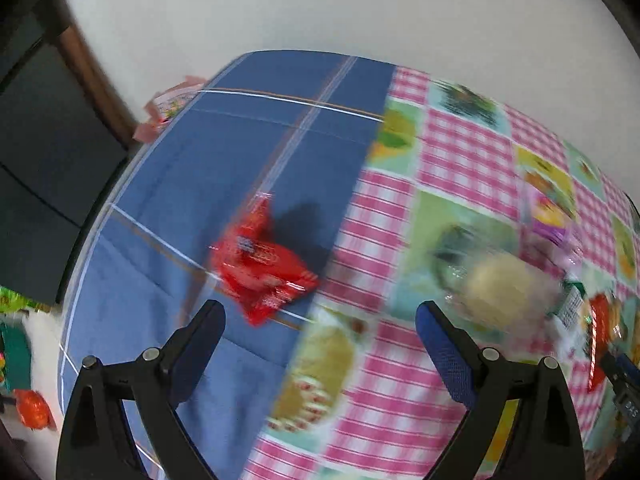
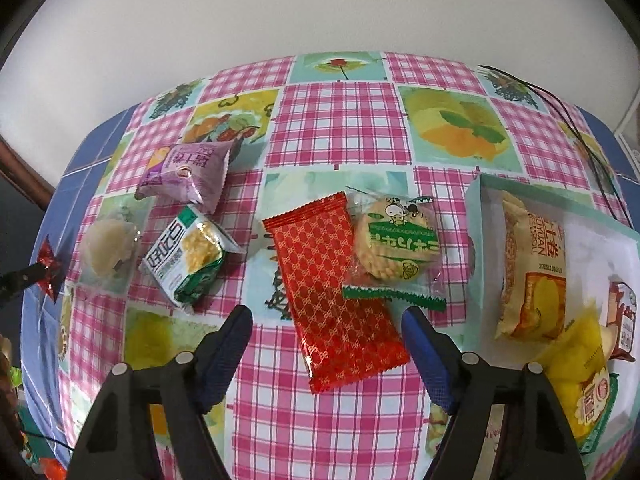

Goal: Organize snacks
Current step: 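Grasp the red Nice candy pack with the left tool while the right tool grasps the red patterned wafer pack, then carry the candy pack and wafer pack over the white tray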

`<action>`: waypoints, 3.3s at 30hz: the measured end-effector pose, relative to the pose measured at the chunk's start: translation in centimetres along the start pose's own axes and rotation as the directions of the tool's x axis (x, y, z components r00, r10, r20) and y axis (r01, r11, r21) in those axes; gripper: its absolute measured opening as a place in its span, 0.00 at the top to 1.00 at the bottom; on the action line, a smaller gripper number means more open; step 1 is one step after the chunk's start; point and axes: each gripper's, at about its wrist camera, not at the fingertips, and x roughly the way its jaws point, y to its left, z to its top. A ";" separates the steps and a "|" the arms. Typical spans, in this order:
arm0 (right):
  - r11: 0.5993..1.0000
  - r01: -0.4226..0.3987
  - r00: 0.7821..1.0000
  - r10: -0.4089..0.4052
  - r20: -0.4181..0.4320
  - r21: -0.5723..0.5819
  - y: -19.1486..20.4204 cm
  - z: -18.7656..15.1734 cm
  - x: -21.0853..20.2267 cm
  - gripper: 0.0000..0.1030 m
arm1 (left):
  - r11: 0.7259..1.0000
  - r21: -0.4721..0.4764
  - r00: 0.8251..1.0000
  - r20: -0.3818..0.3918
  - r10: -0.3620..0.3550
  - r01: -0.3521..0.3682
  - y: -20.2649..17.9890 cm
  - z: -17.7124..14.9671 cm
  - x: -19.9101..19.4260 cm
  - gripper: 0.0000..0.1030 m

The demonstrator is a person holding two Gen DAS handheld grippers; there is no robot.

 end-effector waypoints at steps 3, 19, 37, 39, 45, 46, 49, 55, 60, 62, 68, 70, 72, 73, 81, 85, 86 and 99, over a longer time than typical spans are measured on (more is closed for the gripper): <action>1.000 0.008 1.000 -0.008 -0.010 -0.001 -0.1 -0.1 0.6 0.24 | 0.998 -0.053 1.000 -0.006 0.017 -0.018 3.0 0.8 1.2 0.07; 0.999 0.031 0.999 -0.032 -0.032 -0.014 -0.1 0.1 3.0 0.32 | 0.981 -0.173 0.993 -0.065 -0.103 0.090 6.4 2.0 5.5 0.53; 0.992 0.058 0.998 -0.061 -0.022 -0.110 2.4 -1.5 2.2 0.54 | 0.990 -0.081 0.989 -0.079 -0.125 0.119 0.3 -1.2 1.1 0.70; 0.994 0.038 0.999 -0.042 -0.032 -0.104 2.4 -1.8 1.9 0.55 | 0.989 -0.079 0.989 -0.074 -0.130 0.125 -0.5 -1.8 0.2 0.70; 0.998 -0.030 0.999 0.028 -0.045 -0.056 1.5 -3.4 -0.1 0.55 | 0.986 -0.065 0.986 -0.062 -0.156 0.152 -3.7 -4.0 -2.5 0.78; 0.998 -0.041 0.998 0.039 -0.041 -0.054 1.4 -3.6 -0.7 0.55 | 0.986 -0.059 0.985 -0.060 -0.162 0.158 -4.4 -4.3 -3.0 0.78; 0.997 -0.061 0.998 0.060 -0.013 -0.049 0.8 -4.0 -2.7 0.55 | 0.982 -0.040 0.980 -0.063 -0.187 0.185 -6.7 -5.4 -4.3 0.79; 0.996 -0.089 0.996 0.089 0.017 -0.025 -0.7 -5.2 -6.1 0.55 | 0.986 -0.006 0.983 -0.072 -0.167 0.167 -9.3 -6.8 -5.9 0.79; 0.994 -0.107 0.994 0.107 0.022 0.009 -2.7 -6.4 -7.8 0.55 | 0.994 0.002 0.992 -0.061 -0.107 0.108 -8.7 -6.2 -5.8 0.77; 0.993 -0.115 0.993 0.114 0.023 0.023 -3.3 -6.4 -7.9 0.55 | 0.996 0.004 0.994 -0.063 -0.090 0.090 -8.4 -5.7 -5.4 0.64; 0.987 -0.141 0.990 0.141 -0.004 0.074 -4.4 -5.9 -6.6 0.55 | 0.990 -0.106 0.991 -0.082 -0.102 0.093 -6.6 -4.5 -3.7 0.50; 0.986 -0.146 0.989 0.146 -0.002 0.077 -4.4 -5.7 -6.6 0.55 | 0.985 -0.151 0.992 -0.082 -0.099 0.085 -5.9 -4.1 -3.1 0.49; 0.986 -0.149 0.989 0.149 0.011 0.077 -4.4 -5.3 -6.8 0.55 | 0.978 -0.189 0.990 -0.097 -0.102 0.083 -5.3 -3.9 -2.2 0.44; 0.986 -0.150 0.989 0.149 0.016 0.077 -4.3 -5.1 -6.9 0.55 | 0.973 -0.212 0.987 -0.112 -0.114 0.089 -5.0 -3.9 -1.7 0.44; 0.988 -0.142 0.990 0.141 0.016 0.061 -3.8 -4.5 -6.9 0.55 | 0.949 -0.294 0.964 -0.198 -0.180 0.117 -4.3 -6.1 1.9 0.40; 0.989 -0.138 0.990 0.137 0.016 0.055 -3.8 -4.5 -7.0 0.55 | 0.958 -0.269 0.970 -0.190 -0.150 0.095 -4.5 -7.2 2.3 0.44; 0.989 -0.137 0.991 0.136 0.016 0.056 -3.7 -4.5 -7.0 0.55 | 0.965 -0.249 0.972 -0.189 -0.136 0.087 -4.8 -7.4 2.2 0.50; 0.981 -0.169 0.986 0.167 0.032 0.097 -4.8 -4.2 -8.1 0.55 | 0.966 -0.205 0.970 -0.149 -0.190 0.158 -9.2 -10.2 -1.2 0.52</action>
